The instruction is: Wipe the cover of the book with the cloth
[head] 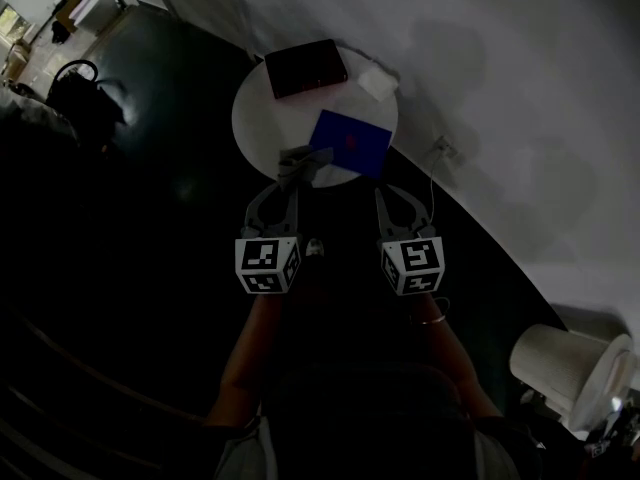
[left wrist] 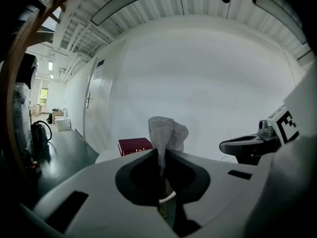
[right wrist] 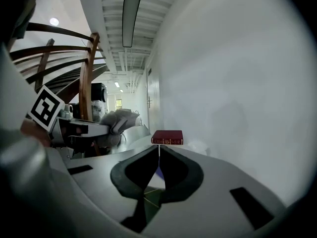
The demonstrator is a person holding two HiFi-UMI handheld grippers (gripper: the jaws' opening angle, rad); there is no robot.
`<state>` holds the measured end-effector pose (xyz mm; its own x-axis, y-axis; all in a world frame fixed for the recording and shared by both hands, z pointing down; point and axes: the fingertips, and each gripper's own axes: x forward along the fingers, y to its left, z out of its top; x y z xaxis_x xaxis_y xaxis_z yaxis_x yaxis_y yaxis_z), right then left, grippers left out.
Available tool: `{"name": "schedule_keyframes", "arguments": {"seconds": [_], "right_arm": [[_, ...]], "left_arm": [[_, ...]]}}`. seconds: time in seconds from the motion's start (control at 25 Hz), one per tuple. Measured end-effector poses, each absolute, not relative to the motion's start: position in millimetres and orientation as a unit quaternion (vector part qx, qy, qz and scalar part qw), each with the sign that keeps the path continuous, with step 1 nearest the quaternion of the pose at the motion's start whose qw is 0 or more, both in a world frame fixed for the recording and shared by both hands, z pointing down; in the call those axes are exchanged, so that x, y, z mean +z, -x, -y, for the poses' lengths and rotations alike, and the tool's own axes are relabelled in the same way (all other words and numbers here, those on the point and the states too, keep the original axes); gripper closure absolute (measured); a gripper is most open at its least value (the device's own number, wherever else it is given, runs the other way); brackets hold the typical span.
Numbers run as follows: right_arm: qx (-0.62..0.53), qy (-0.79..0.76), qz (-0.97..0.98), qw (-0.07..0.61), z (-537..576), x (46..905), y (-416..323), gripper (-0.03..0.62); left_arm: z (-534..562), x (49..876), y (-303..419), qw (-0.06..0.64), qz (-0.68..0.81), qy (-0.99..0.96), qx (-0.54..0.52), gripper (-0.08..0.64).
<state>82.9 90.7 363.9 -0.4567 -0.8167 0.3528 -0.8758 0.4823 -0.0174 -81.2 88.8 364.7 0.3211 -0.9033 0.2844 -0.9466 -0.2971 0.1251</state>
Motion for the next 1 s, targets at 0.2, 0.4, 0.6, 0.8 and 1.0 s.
{"name": "schedule_keyframes", "arguments": {"seconds": [0.2,0.4,0.6,0.8,1.0], "right_arm": [[0.103,-0.514,0.835,0.166,-50,370,-71,0.563],[0.11,-0.527,0.822,0.184,-17,382,-68,0.563],[0.124,-0.543,0.807,0.197,5,388,-66,0.563],[0.127,-0.56,0.792,0.206,17,401,-74,0.563],[0.14,-0.562,0.786,0.216,20,405,-83,0.563]], "left_arm": [[-42,367,98,0.137,0.561,-0.812,0.088,0.526],[-3,376,102,0.143,0.539,-0.824,0.095,0.526],[23,384,102,0.152,0.517,-0.836,0.101,0.526],[43,390,103,0.162,0.504,-0.843,0.096,0.526],[55,393,86,0.17,0.488,-0.849,0.106,0.526]]}}
